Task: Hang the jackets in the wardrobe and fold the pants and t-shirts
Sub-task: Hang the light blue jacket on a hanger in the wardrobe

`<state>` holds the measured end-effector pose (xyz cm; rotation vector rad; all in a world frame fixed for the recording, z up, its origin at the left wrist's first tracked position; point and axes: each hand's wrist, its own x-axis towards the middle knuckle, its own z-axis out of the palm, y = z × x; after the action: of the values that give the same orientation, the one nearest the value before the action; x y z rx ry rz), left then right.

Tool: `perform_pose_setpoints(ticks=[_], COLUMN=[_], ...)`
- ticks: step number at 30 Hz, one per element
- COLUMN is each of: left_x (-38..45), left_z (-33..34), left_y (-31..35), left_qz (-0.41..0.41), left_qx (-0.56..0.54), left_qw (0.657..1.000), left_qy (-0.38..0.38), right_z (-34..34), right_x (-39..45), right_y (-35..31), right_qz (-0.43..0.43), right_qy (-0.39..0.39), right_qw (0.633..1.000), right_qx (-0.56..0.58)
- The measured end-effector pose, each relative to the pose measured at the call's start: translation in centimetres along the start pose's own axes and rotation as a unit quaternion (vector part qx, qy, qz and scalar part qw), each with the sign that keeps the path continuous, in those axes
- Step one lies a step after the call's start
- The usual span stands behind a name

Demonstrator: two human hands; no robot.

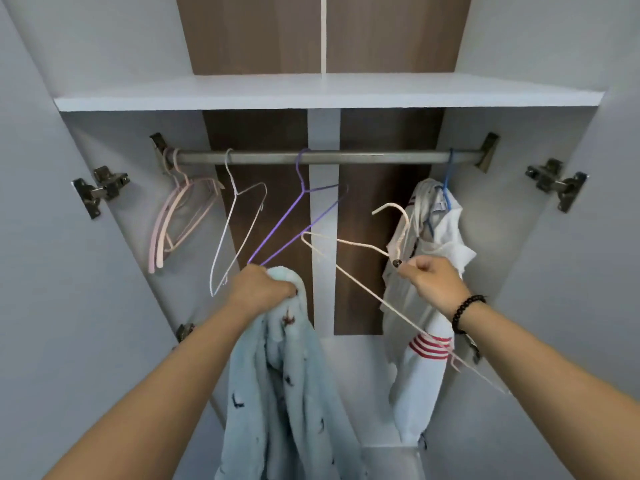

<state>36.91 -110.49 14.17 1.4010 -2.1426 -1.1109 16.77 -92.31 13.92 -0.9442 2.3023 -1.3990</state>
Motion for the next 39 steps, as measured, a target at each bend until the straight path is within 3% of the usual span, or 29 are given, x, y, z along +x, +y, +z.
perform_pose_setpoints(ticks=[7,13,17,20,23,28,32,36,39], left_x=[-3.4,-7.7,-10.3,-12.8,-15.1,-17.2,-20.5,-22.8,-25.8], left_z=[0.3,1.5,3.1,3.9,4.9,6.0,5.7,4.2,3.4], left_y=[-2.0,-3.2,-2.3,-2.6,-3.3,-3.7,-1.2,-1.3,-1.0], left_qz=[-0.005,-0.027,-0.063,-0.122,-0.15,-0.156,-0.136,-0.071,0.014], left_qx=[0.08,0.071,0.014,-0.076,-0.148,-0.184,-0.159,-0.13,-0.121], left_qw=[0.992,0.995,0.997,0.981,0.965,0.969,0.976,0.989,0.989], left_qy=[-0.098,-0.064,0.033,0.132,0.157,0.054,0.059,0.001,-0.086], right_z=[-3.0,-5.2,-6.2,-7.0,-8.0,-9.8,-10.6,-9.2,-5.2], right_x=[-5.7,-10.2,-13.9,-16.9,-20.3,-23.2,-24.3,-25.1,-26.1], right_y=[2.6,2.6,3.1,3.8,4.5,5.7,5.1,3.4,1.8], right_qz=[-0.065,-0.071,-0.106,-0.103,-0.139,-0.178,-0.141,-0.105,-0.133], right_qy=[-0.038,-0.115,-0.096,-0.099,-0.132,-0.115,-0.136,-0.168,-0.187], right_qw=[0.994,0.99,0.988,0.99,0.981,0.977,0.98,0.98,0.97], right_qx=[-0.076,-0.042,-0.057,-0.013,-0.003,-0.028,-0.035,-0.019,-0.077])
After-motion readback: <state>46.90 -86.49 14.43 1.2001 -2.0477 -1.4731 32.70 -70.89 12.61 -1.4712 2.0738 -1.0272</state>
